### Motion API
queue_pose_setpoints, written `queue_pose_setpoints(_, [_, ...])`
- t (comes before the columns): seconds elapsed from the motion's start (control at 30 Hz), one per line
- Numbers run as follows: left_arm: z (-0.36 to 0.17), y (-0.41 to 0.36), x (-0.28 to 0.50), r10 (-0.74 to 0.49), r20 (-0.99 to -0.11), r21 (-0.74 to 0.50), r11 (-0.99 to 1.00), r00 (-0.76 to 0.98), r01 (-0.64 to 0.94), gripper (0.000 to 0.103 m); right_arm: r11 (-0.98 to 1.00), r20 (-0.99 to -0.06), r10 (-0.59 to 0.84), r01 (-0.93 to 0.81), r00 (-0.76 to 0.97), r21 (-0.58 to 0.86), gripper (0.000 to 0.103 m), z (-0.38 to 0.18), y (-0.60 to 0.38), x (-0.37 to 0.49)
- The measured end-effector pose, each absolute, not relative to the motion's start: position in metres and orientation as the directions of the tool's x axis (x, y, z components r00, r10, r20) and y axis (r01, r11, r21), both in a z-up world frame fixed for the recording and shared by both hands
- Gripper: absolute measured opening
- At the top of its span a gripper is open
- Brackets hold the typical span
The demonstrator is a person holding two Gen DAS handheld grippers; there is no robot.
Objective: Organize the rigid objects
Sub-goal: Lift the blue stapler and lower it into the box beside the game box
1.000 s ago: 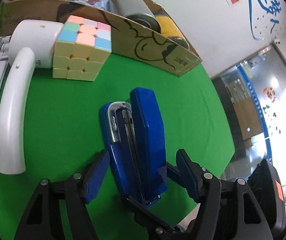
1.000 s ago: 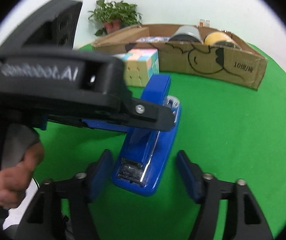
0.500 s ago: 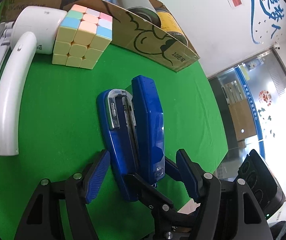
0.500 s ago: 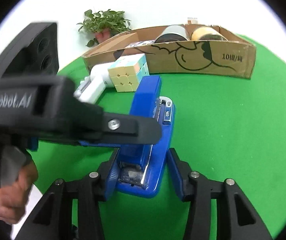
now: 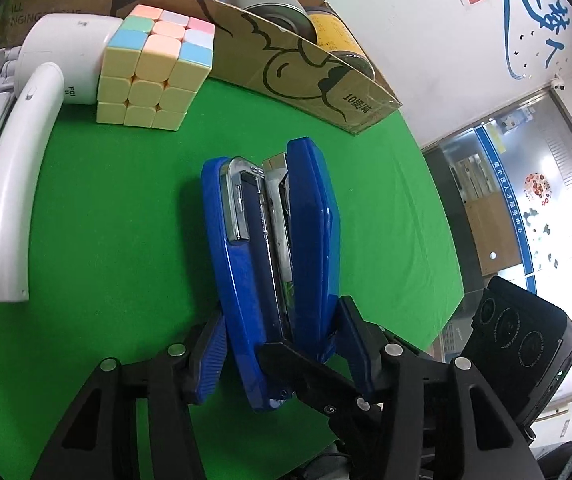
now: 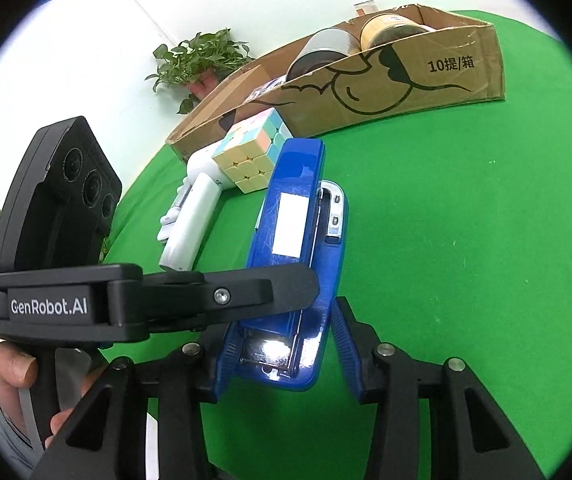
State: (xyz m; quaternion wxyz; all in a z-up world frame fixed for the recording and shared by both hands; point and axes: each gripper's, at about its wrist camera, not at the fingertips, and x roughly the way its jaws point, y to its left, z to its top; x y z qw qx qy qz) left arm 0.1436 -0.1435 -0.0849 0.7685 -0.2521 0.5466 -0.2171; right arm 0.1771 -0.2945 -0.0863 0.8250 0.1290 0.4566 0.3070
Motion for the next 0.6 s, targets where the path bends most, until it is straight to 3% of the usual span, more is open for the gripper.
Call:
queue_pose_setpoints(0.17, [-0.079, -0.139, 0.135, -0.607, -0.723, -0.622, 0.780, 0.331, 0.070, 0.045, 0.779, -0.679, 0.620, -0.412, 0.394, 0.472, 0.041, -0.083, -0.288, 0.178])
queue_pose_setpoints(0.2, [-0.076, -0.140, 0.136, -0.615, -0.713, -0.631, 0.772, 0.338, 0.074, 0.042, 0.769, -0.663, 0.633, -0.429, 0.400, 0.475, 0.028, -0.079, -0.289, 0.176])
queue_pose_setpoints(0.6, [-0.023, -0.118, 0.151, -0.609, -0.655, -0.626, 0.769, 0.447, 0.130, 0.042, 0.779, -0.620, 0.616, -0.493, 0.486, 0.387, 0.027, -0.028, -0.263, 0.191])
